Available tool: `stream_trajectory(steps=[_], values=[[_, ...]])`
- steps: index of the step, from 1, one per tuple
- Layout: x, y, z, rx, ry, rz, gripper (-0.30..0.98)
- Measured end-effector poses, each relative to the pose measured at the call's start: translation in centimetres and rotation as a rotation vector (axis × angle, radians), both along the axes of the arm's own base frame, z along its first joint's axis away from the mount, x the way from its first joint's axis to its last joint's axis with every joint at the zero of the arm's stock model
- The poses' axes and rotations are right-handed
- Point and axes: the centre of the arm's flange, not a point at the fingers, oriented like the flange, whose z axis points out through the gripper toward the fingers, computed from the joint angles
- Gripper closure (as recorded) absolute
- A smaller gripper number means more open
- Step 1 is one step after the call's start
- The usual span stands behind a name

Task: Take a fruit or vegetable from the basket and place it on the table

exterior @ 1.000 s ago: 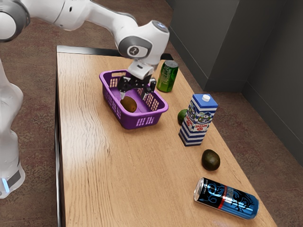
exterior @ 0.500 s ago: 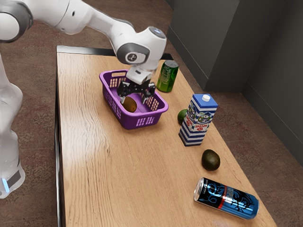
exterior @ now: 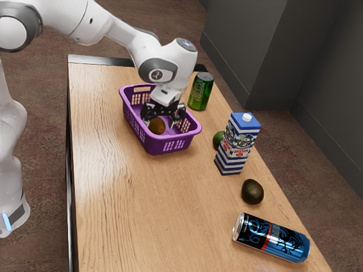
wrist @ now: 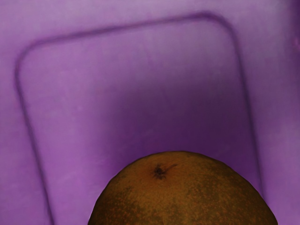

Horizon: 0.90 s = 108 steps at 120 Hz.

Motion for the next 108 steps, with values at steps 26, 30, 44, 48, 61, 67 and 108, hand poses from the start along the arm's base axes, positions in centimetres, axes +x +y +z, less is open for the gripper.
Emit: stream_trajectory(steps=[26,30,44,48,61,67,108], values=[[0.0,0.3,-0.8,-0.017,0.000,0.012,0.03],[0.0,0.4,-0.9,-0.019,0.000,0.014,0.03],[0.0,1.0,-0.8,-0.033,-0.013,0.041,0.18],[-0.1,1.5,-0.7,-0.039,-0.018,0.062,0.25],[0.0,2.1,-0.6,-0.051,-0.034,0.099,0.39],[0.0,2.0,-0.5,-0.053,-0.041,0.107,0.40],[3.2,-8.1,10.2,-0.083,-0.262,-0.068,0.44]])
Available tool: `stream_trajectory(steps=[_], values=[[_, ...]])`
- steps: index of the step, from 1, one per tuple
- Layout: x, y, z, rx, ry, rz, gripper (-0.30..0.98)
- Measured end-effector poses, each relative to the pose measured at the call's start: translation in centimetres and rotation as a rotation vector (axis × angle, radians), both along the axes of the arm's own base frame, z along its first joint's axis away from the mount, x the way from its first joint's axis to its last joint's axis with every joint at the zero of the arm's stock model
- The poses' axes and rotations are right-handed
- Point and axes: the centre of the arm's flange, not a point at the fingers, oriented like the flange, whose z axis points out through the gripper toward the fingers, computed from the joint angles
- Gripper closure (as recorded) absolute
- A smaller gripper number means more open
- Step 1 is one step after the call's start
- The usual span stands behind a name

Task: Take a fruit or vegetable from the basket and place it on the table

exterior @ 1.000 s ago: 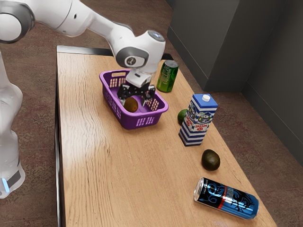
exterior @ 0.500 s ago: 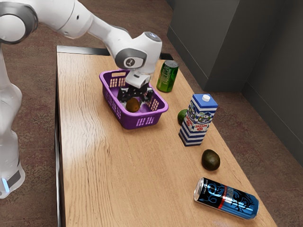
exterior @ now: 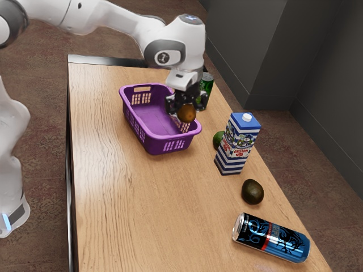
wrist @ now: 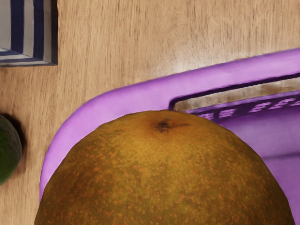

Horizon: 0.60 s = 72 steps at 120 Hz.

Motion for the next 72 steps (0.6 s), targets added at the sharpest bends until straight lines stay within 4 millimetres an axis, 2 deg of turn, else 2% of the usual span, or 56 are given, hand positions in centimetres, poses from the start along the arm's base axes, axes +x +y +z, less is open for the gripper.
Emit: stream_trajectory(steps=[10,14,19,27,35,42,47,53,58,64,72], values=[[0.9,-7.1,1.4,0.002,-0.026,-0.108,0.44],[1.0,-9.5,1.0,0.006,-0.021,-0.139,0.44],[1.4,-11.9,-0.6,0.013,0.001,-0.162,0.44],[2.0,-15.0,-3.8,0.018,0.040,-0.175,0.44],[1.9,-17.6,-5.8,0.016,0.062,-0.187,0.44],[1.4,-19.7,-6.8,0.012,0.070,-0.202,0.44],[1.2,-21.0,-7.3,0.008,0.076,-0.204,0.33],[1.1,-21.7,-7.6,-0.020,0.083,-0.180,0.23],[1.3,-21.2,-7.7,-0.045,0.088,-0.140,0.17],[2.2,-19.3,-7.3,-0.072,0.081,-0.074,0.12],[4.0,-15.4,-4.6,-0.109,0.034,0.051,0.07]])
